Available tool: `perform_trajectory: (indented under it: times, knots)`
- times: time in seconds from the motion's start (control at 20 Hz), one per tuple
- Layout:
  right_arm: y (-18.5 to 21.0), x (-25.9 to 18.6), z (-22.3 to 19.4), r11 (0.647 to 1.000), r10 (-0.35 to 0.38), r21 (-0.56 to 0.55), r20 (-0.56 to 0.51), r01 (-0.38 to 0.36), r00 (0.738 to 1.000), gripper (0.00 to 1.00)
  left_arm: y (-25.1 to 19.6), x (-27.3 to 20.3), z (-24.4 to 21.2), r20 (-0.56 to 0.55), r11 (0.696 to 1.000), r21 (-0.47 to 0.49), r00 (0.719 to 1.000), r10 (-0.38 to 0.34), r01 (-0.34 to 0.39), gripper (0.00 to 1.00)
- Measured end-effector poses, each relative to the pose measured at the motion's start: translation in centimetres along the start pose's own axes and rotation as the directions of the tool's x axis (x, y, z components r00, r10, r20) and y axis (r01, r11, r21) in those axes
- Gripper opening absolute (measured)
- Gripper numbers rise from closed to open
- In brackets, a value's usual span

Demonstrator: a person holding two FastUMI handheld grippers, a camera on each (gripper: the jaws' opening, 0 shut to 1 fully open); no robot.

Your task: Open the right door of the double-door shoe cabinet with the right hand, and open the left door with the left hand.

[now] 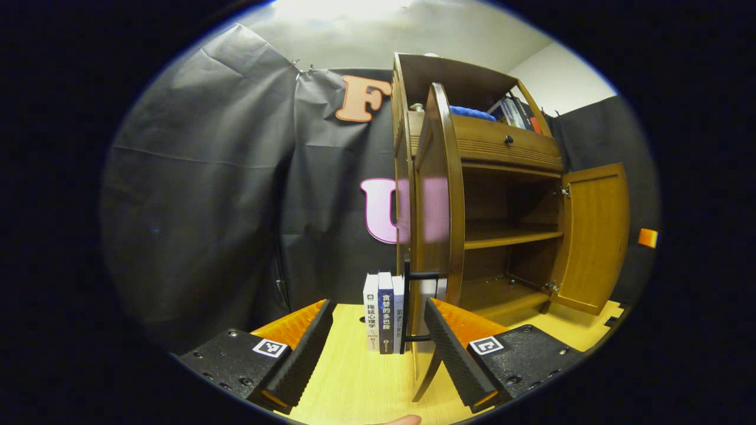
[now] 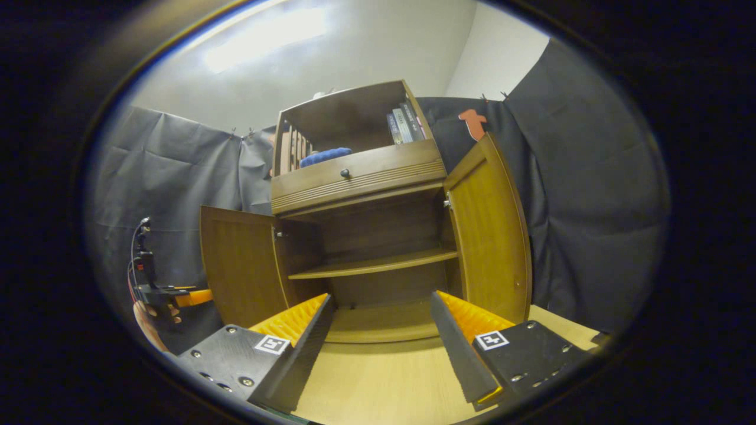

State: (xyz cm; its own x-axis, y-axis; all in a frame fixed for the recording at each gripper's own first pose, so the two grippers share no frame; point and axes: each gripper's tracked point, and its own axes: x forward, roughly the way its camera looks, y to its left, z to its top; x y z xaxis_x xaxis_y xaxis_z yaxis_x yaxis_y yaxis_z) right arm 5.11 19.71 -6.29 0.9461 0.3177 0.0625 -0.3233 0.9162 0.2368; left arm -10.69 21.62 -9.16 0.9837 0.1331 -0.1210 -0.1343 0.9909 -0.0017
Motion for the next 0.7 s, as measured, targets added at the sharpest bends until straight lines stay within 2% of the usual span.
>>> perform_trajectory:
  times: [0.35,0.4,0.7]
  knots:
    - [-1.3,0.0,2.0,1.000,-0.015,-0.008,0.043,0.015,0.999,0.93,-2.3,-2.4,4.9,0.122,0.997,-0.070,0.992,0.033,-0.025,0.94]
    - [-1.7,0.1,2.4,1.000,-0.024,-0.013,0.049,0.024,0.999,0.98,-3.1,-2.6,5.3,0.130,0.997,-0.076,0.991,0.031,-0.021,0.94]
    - [-4.0,1.2,3.7,0.998,-0.040,-0.038,0.045,0.042,0.998,0.98,-9.4,-2.7,8.2,0.182,0.990,-0.132,0.983,-0.025,0.050,0.93]
